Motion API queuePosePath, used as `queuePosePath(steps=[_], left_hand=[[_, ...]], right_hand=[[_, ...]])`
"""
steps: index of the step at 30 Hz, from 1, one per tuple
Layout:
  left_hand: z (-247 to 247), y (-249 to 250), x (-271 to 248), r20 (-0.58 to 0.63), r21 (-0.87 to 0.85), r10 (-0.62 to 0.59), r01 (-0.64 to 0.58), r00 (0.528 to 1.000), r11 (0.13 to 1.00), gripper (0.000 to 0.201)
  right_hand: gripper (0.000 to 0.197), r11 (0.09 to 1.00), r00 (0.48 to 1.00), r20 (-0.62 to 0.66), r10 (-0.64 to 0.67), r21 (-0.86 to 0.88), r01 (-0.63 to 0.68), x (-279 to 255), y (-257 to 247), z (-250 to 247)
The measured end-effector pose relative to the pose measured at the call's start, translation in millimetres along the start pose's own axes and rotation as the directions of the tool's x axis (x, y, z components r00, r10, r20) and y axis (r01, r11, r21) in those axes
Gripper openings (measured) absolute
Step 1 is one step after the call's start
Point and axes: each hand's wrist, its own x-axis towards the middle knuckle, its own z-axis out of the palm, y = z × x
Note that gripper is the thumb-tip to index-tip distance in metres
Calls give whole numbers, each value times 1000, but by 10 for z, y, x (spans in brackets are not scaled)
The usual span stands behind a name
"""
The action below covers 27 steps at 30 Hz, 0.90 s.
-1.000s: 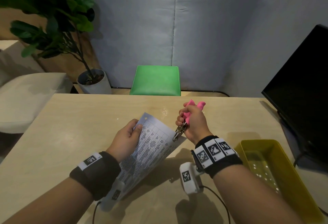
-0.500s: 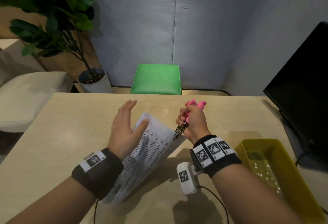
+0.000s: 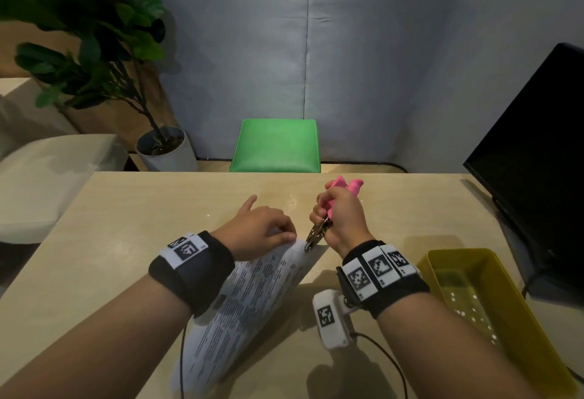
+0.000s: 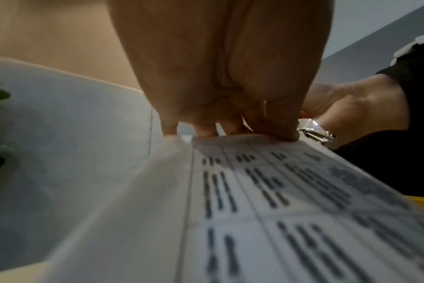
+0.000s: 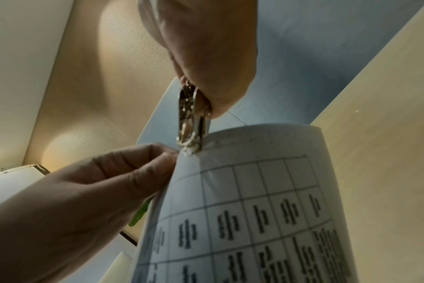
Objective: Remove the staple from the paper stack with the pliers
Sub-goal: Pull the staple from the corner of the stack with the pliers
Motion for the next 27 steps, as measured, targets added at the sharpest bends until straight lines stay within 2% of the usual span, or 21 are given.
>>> queuePosePath(steps=[6,11,16,27], left_hand=[[114,-49,-30,-38,-99,-10,6,999,995,11],[133,-52,-40,-90,-117,-19,9,996,993,14],[128,-60,-57,-120,-125,-14,-1,993,992,15],[164,-42,-82,-94,-120,-8,-3,996,993,14]], right_hand=[[49,1000,1000,-17,22,17,-22,86,128,-33],[34,1000,1000,6,27,-6,-27,40,173,-8],[48,999,999,-17,28,27,-27,95,213,-3],[50,998,999,9,47,49,-47,157,220,-31]])
